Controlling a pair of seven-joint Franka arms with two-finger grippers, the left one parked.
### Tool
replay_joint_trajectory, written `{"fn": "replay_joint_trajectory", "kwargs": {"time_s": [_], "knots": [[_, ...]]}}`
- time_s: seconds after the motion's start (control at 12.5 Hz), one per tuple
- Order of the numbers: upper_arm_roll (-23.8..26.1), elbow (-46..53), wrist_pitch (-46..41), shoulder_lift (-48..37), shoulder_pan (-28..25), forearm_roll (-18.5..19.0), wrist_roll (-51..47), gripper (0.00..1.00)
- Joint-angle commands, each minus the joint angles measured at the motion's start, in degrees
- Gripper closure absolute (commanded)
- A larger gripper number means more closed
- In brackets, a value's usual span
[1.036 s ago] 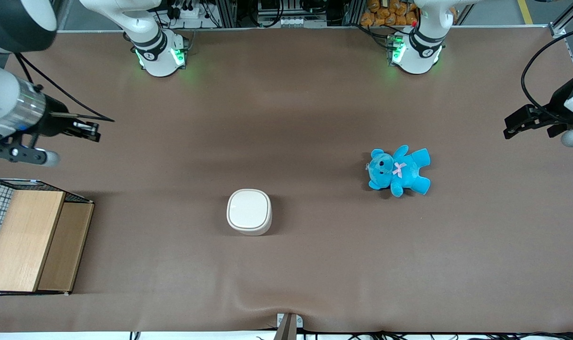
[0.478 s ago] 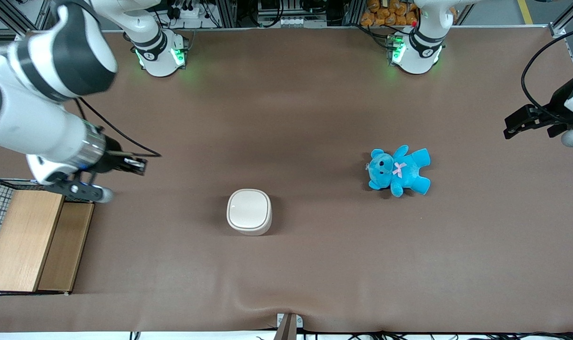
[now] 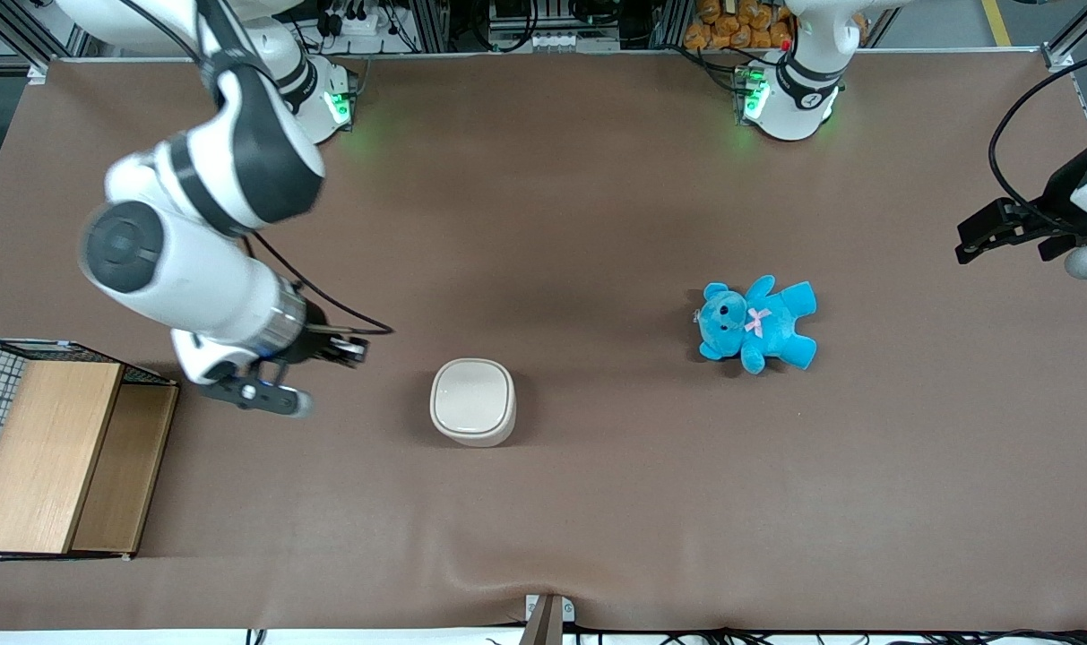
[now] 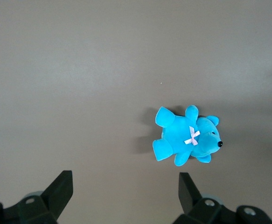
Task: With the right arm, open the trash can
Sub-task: 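Move the right gripper toward the white trash can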
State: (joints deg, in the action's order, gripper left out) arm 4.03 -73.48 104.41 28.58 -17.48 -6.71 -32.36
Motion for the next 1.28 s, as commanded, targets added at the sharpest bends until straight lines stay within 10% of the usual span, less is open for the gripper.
{"fn": "replay_joint_trajectory", "kwargs": {"time_s": [0.0,1.2], "knots": [[-0.43,3.52,2.62,4.55,-0.63,-0.68,-2.35,1.00],[-0.78,6.07,11.87,14.84,-5.20,0.29,-7.80,1.00]]}}
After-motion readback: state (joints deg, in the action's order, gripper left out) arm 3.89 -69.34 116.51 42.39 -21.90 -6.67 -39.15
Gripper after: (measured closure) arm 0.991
